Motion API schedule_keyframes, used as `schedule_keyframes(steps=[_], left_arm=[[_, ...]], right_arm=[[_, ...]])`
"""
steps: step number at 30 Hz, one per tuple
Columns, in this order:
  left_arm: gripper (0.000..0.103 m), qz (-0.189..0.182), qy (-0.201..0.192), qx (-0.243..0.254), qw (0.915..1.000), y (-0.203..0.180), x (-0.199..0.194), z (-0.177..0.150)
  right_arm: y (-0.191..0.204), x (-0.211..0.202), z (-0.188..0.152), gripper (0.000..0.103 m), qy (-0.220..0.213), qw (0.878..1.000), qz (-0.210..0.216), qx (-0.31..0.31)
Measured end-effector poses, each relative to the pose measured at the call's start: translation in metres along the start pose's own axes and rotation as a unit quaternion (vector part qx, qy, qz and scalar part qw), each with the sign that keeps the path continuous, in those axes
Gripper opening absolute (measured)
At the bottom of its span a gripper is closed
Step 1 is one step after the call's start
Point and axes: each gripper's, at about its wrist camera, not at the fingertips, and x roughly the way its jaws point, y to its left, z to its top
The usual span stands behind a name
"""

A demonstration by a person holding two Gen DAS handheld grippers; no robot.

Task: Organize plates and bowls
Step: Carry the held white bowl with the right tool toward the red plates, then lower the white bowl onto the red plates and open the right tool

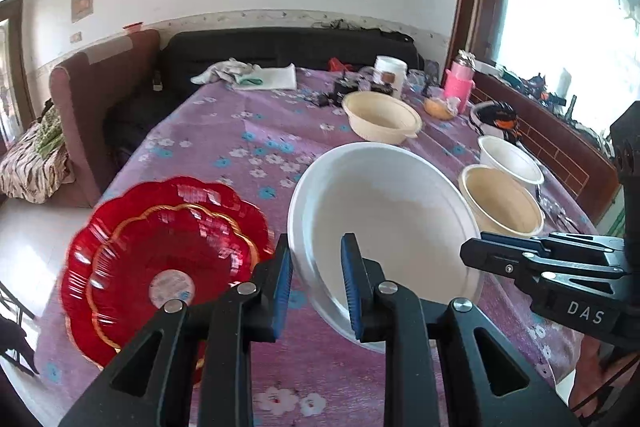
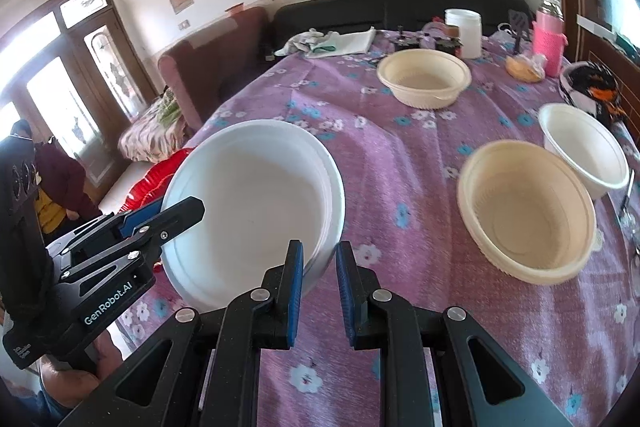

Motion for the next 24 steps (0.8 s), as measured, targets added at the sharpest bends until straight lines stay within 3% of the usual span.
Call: schedule_keyframes(steps=[8, 24], left_arm=[[0.025, 0.037, -0.023, -0.044, 0.9981, 0.049, -0.018, 0.005], [0.025, 0.082, -0.010, -0.112, 0.9903, 0.123, -0.016, -0.012]], right_arm=[[0.042, 0.022, 0.022, 0.019, 0.009, 0.999, 0.036, -0.031], [0.109, 0.090, 0.032, 0.019, 0.065, 0.993, 0.070, -0.068]])
